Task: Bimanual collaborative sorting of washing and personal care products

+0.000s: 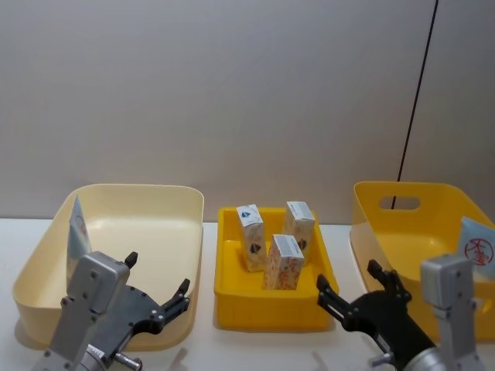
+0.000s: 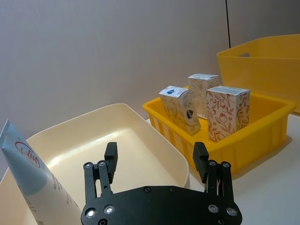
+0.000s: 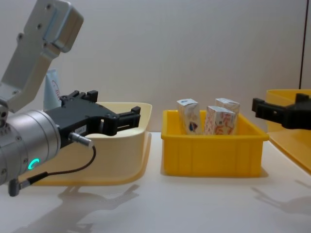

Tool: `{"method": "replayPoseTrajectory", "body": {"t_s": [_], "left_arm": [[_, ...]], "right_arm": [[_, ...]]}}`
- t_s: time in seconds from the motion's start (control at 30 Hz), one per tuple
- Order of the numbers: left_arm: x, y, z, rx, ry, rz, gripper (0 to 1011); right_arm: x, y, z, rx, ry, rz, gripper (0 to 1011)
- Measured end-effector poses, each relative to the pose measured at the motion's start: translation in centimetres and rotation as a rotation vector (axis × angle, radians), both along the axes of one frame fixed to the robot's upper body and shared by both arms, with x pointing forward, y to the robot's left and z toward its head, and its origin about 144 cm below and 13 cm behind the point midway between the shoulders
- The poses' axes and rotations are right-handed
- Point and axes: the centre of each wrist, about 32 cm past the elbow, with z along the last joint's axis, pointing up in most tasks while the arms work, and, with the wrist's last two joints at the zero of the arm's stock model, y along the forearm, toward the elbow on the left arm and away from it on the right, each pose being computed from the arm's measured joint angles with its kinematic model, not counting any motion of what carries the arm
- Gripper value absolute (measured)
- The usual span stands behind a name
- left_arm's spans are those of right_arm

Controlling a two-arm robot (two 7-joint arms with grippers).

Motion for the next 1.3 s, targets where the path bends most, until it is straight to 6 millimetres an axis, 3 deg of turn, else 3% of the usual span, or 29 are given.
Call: {"method": "replayPoseTrajectory", "body": {"t_s": [0.73,1.3], "left_arm": [[0.0,0.0,0.0,0.000,0.001,0.000,1003],[0.0,0.0,0.0,0.000,0.001,0.000,1003]], "right_arm": [[7.0,3.6,0.9,-0.034,0.055,-0.001,1001],[9.4,5.8,0.5,-0.022,0.130,-0.023,1001]]}}
